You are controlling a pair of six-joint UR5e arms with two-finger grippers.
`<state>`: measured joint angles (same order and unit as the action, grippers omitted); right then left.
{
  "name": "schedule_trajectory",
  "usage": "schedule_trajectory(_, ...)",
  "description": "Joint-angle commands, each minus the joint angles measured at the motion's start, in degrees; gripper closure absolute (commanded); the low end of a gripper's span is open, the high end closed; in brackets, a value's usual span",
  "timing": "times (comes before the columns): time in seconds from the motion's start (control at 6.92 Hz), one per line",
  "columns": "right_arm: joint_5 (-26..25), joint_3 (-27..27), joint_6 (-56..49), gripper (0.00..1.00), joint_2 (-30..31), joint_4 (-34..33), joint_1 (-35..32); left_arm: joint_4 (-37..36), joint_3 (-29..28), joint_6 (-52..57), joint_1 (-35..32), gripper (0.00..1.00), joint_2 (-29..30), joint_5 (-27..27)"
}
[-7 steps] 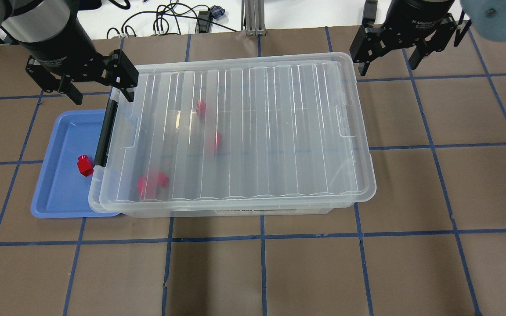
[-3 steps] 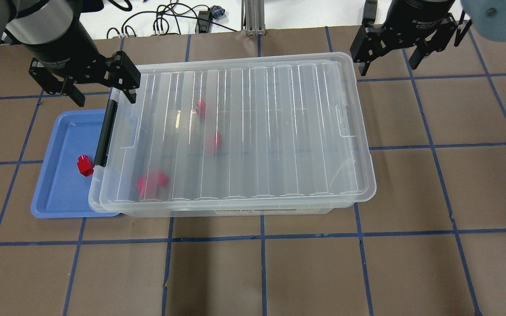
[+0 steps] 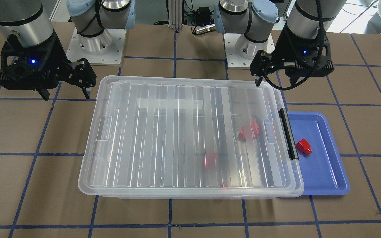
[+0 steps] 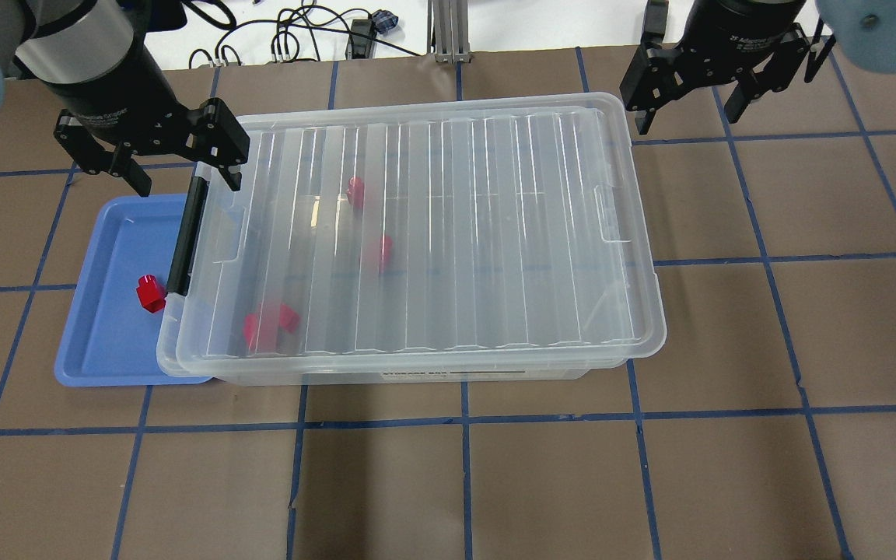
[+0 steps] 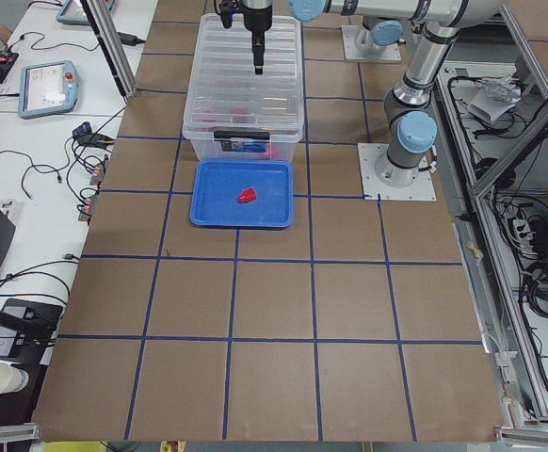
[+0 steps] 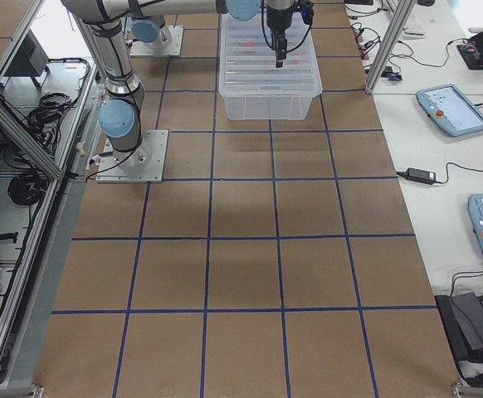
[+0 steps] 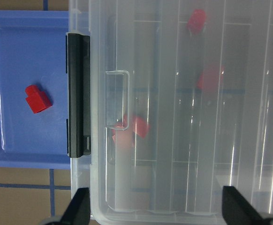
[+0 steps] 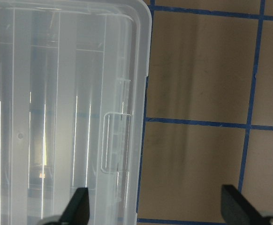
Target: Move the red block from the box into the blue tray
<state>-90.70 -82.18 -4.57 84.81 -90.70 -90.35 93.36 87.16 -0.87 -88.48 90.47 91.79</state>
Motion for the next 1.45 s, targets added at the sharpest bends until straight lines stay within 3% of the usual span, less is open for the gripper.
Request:
schedule_trajectory(0.0,0.0,0.0,0.0,0.0,0.0,0.0,0.0,0.15,-0.23,-0.01,0.15,0.0,-0.11,0.24)
schedule_trajectory(0.72,0.0,0.0,0.0,0.0,0.0,0.0,0.0,0.15,1.0,0.96,-0.99,0.0,-0.73,-0.56)
schedule_trajectory(1.3,0.0,0.0,0.0,0.0,-0.09,0.0,0.0,-0.63,-0.32,1.21,-1.52,0.0,1.98,-2.84)
